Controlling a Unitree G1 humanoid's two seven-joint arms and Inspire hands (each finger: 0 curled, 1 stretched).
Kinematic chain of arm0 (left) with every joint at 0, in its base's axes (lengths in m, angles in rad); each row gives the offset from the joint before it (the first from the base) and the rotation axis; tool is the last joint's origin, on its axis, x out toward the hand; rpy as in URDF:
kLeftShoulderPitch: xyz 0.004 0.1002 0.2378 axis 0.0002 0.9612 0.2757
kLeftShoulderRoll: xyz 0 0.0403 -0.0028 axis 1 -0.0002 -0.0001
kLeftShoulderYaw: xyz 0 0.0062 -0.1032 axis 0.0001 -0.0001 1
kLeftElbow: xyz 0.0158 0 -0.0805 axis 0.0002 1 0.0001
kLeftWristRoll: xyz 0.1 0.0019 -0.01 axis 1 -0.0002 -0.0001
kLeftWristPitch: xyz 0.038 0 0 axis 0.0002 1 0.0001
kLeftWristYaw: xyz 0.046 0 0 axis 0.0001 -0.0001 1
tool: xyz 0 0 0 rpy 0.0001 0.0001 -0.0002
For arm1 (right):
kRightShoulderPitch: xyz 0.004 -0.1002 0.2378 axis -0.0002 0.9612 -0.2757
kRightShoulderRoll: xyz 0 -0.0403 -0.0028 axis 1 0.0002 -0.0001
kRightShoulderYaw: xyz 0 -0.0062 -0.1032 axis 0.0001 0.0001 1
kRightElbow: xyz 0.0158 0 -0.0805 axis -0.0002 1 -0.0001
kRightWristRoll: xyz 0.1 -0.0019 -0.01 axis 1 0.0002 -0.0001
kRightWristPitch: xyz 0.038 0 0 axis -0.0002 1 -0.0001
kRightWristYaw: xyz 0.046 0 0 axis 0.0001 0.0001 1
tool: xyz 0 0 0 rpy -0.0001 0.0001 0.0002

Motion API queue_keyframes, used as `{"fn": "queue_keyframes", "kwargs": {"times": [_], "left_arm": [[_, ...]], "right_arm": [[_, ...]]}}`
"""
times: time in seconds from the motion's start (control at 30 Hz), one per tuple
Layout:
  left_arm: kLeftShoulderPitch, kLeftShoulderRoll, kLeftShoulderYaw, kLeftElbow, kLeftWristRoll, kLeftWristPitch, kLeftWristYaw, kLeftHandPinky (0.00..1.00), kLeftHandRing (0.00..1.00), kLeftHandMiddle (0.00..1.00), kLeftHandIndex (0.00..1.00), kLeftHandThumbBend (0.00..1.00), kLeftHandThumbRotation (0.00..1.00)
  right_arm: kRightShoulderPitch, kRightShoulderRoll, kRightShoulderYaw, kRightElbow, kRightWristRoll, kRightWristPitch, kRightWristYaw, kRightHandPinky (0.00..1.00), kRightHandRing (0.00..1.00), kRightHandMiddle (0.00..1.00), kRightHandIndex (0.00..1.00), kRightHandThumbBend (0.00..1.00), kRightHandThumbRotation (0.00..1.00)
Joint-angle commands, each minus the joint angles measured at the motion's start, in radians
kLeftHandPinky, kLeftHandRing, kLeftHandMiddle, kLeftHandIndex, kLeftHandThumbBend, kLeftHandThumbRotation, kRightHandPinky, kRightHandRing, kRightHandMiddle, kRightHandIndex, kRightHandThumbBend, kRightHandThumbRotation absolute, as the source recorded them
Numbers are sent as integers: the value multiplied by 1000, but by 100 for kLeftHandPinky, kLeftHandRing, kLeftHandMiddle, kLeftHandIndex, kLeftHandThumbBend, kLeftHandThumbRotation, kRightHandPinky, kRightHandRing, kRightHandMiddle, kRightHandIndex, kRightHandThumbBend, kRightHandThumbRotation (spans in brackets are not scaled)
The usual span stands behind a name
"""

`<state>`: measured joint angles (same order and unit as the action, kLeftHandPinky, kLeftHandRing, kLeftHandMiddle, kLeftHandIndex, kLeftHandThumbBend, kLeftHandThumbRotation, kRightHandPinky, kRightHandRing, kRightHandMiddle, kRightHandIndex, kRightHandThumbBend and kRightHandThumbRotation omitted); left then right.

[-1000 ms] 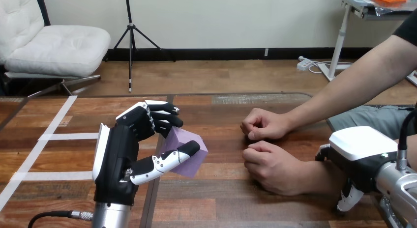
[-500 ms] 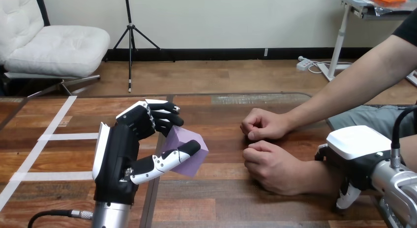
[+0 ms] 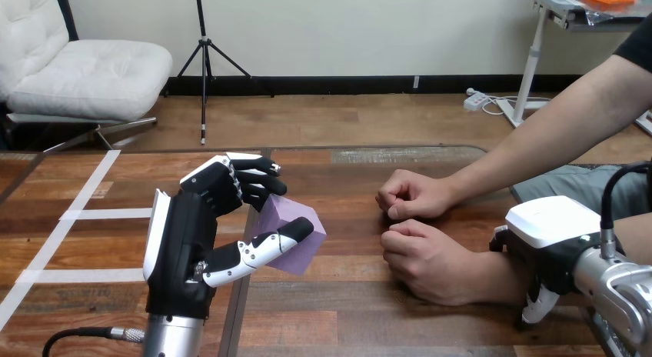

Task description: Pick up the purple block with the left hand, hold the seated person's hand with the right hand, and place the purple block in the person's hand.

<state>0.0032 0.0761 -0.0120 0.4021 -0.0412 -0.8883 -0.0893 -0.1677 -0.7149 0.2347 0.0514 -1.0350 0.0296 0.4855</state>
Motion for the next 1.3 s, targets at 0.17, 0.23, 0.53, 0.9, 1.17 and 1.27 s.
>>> {"fn": "queue_keyframes", "kwargs": {"times": [0.17, 0.23, 0.53, 0.9, 1.17, 1.27], "left_arm": [[-24, -6, 14, -63, -8, -7, 1, 38, 44, 51, 54, 73, 2], [-24, -5, 14, -61, -6, -11, 1, 38, 44, 51, 54, 73, 2], [-22, -6, 17, -64, -5, -10, 3, 38, 44, 51, 55, 73, 2], [-20, -7, 17, -66, -10, -10, 1, 38, 44, 51, 55, 73, 2], [-15, -10, 18, -73, -11, -4, 1, 38, 44, 51, 54, 73, 2], [-14, -10, 18, -74, -11, -4, 0, 38, 44, 51, 54, 73, 2]], "right_arm": [[-70, -8, 34, 92, 0, -13, -49, 77, 79, 80, 79, 75, 14], [-75, -8, 40, 104, 0, -16, -54, 77, 79, 80, 79, 75, 15], [-96, 4, 55, 163, 22, -17, -85, 67, 72, 75, 77, 74, 15], [-98, 15, 59, 178, 47, -9, -96, 51, 60, 65, 70, 72, 10], [-104, 20, 66, 199, 61, -6, -99, 48, 59, 64, 69, 71, 6], [-102, 22, 64, 204, 67, -6, -108, 47, 58, 64, 70, 71, 3]]}}
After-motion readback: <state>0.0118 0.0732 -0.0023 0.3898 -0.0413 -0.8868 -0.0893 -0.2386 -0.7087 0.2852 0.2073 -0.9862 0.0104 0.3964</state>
